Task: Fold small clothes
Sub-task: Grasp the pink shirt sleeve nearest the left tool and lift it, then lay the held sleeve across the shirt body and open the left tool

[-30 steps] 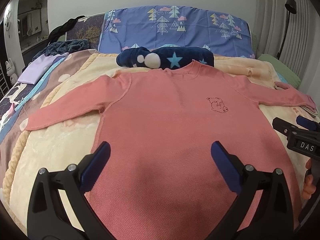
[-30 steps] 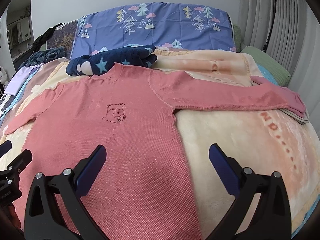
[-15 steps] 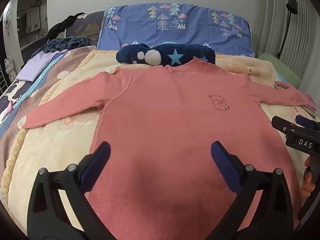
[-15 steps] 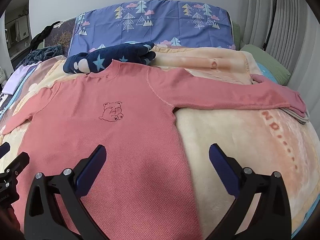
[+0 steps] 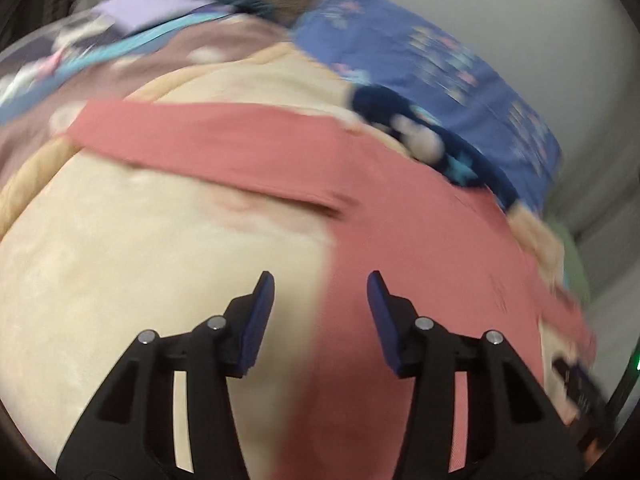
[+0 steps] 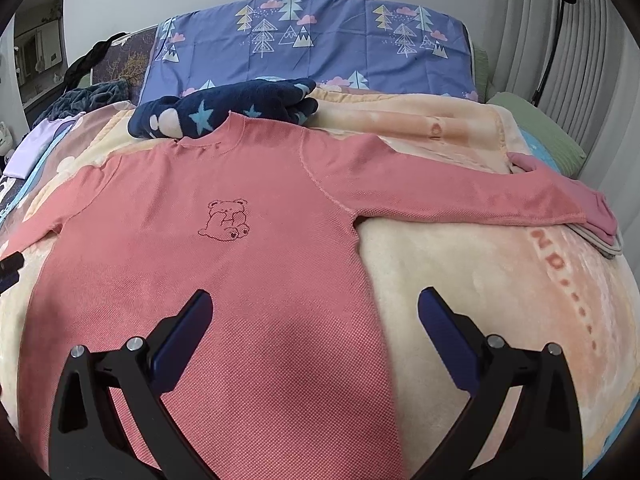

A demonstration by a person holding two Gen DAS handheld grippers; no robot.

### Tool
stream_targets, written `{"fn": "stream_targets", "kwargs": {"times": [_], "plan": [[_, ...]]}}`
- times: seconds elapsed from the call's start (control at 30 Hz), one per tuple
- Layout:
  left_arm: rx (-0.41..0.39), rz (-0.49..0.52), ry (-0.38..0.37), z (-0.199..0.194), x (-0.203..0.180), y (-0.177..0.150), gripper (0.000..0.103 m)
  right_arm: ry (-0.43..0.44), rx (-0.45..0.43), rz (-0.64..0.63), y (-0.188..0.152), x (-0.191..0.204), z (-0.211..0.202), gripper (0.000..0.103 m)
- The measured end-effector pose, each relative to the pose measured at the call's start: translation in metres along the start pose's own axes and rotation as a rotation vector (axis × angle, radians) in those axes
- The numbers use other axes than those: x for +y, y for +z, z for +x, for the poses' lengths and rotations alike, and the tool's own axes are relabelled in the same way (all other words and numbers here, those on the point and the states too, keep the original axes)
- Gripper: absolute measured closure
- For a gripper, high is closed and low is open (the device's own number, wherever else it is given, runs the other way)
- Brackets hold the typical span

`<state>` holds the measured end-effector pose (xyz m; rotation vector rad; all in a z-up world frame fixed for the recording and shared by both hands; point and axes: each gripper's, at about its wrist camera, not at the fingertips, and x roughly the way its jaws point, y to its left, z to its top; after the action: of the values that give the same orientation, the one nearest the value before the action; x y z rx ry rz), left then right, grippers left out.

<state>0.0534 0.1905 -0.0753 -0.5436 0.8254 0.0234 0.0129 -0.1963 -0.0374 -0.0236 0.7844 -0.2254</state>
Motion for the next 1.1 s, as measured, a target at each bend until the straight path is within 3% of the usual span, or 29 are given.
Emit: {"fn": "stream_targets", "kwargs": {"times": [0.07,0.13,0.2,0.37,0.4,0.47,0.53,0.6,0.67,0.73,0.87,0.97,1.1], "plan": [[-0.026,-0.15,0.046,0.005,0.052,0.02,0.05,0.0,0.005,0.002,0.0,-0.001,0.003,0.001],[-0.04,-0.308,0.078,0.01,0.098,0.036,0.039,-0.001,0.016,0.001,0.0,-0.001,0.007,0.001],[-0.072,-0.452,0.074,0.014,0.138,0.052,0.037,-0.004,0.024,-0.004,0.0,0.0,0.011,0.001],[-0.158,-0.576,0.119,0.027,0.178,0.09,0.033,-0.007,0.034,-0.015,0.002,0.004,0.018,0.001],[-0.166,-0.596,0.127,0.031,0.183,0.096,0.037,-0.009,0.033,-0.019,0.002,0.004,0.018,0.001],[-0.189,-0.631,0.134,0.037,0.194,0.109,0.056,-0.016,0.033,-0.023,0.002,0.003,0.019,0.001],[-0.192,-0.644,0.133,0.043,0.203,0.119,0.089,-0.023,0.035,-0.022,0.003,0.001,0.021,0.001],[-0.207,-0.643,0.127,0.043,0.203,0.128,0.1,-0.031,0.037,-0.013,0.004,-0.003,0.024,0.001],[-0.242,-0.568,0.109,0.036,0.179,0.141,0.101,-0.036,0.036,-0.004,0.004,-0.006,0.026,0.001],[-0.261,-0.432,0.069,0.028,0.132,0.152,0.101,-0.037,0.035,0.006,0.006,-0.009,0.03,0.001],[-0.25,-0.064,-0.076,0.02,-0.002,0.149,0.101,-0.017,0.048,0.03,0.009,-0.014,0.037,0.001],[-0.194,0.209,-0.188,0.03,-0.105,0.115,0.1,-0.008,0.049,0.047,0.009,-0.02,0.038,0.001],[-0.043,0.453,-0.271,0.069,-0.2,0.044,0.097,-0.038,0.049,0.063,0.006,-0.034,0.039,0.001]]}}
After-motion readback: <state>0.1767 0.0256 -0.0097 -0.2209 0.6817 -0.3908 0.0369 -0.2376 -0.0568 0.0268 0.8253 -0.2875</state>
